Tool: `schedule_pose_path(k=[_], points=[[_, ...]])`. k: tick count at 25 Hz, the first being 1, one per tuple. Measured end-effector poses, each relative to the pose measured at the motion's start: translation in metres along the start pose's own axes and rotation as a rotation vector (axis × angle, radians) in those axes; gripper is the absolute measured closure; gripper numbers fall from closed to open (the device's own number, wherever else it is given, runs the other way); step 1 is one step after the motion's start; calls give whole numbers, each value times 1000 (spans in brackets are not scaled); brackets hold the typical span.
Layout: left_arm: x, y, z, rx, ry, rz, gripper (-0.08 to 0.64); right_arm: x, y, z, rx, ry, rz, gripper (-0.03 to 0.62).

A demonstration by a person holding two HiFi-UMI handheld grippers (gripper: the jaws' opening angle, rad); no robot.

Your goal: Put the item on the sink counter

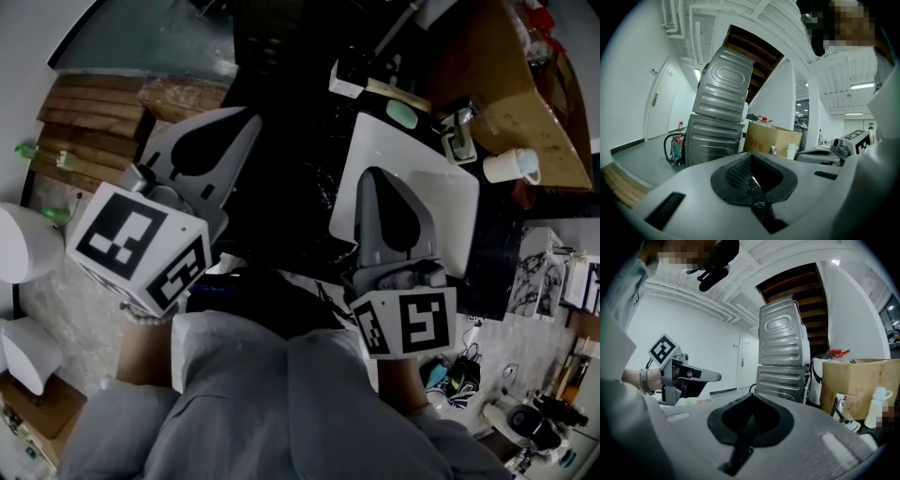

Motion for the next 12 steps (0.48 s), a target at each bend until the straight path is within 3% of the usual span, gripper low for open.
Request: schedule_pose_path(k=[12], points=[[3, -9, 4, -7, -5, -5, 555, -1, -3, 7, 4, 1, 0, 595]])
Point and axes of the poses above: the fingertips, and each gripper's own axes: y backward along the fingers, z to its right, x out of its top, the point moved 7 cm from there along y, backward along the fingers, and after that the axes turned 13 degrees about -z, right-handed, at the moved point
